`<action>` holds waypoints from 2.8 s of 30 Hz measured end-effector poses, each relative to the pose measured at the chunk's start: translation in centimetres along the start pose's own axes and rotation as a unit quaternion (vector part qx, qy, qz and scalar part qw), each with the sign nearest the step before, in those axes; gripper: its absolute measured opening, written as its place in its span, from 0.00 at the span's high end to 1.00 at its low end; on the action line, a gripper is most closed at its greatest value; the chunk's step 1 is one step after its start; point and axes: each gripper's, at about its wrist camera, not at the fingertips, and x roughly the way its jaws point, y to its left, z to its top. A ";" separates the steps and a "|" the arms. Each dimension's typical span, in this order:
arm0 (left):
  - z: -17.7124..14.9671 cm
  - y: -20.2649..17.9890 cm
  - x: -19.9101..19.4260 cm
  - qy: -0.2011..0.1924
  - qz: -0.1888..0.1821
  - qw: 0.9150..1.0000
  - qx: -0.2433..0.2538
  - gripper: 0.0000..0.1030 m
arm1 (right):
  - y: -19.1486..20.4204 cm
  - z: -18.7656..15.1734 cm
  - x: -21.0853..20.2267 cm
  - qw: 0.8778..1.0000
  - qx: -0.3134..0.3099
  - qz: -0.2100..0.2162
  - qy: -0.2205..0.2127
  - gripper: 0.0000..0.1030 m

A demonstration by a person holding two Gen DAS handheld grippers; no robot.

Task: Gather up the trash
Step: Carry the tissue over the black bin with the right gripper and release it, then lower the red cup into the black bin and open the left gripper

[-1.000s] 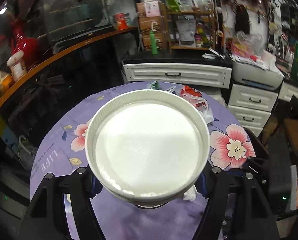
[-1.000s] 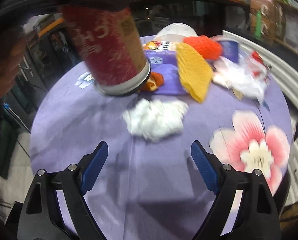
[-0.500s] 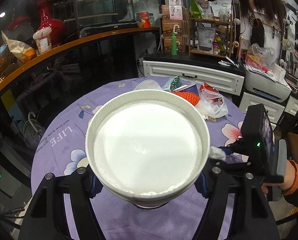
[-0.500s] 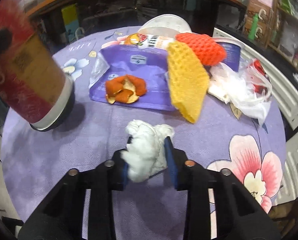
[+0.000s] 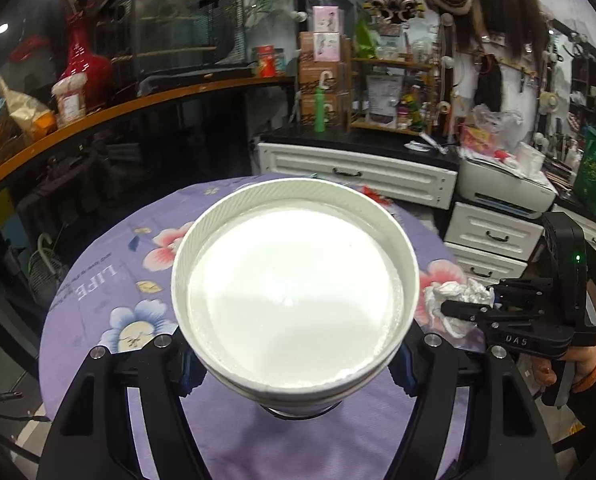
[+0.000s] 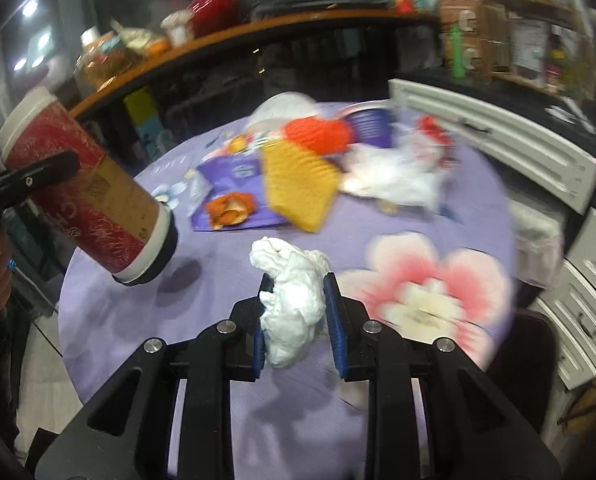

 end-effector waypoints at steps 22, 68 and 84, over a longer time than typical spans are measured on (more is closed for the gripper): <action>2.1 -22.3 7.1 0.011 -0.181 0.979 0.091 0.32 | -19.0 -15.2 3.7 0.966 0.155 -0.167 0.124 0.70; -12.5 -35.0 26.6 0.240 -0.123 0.949 0.166 0.17 | -24.3 -18.9 -9.9 0.911 0.258 -0.320 0.014 0.37; -7.8 -31.4 15.0 0.118 -0.165 0.970 0.136 0.09 | -23.1 -16.7 -11.7 0.919 0.239 -0.314 -0.014 0.32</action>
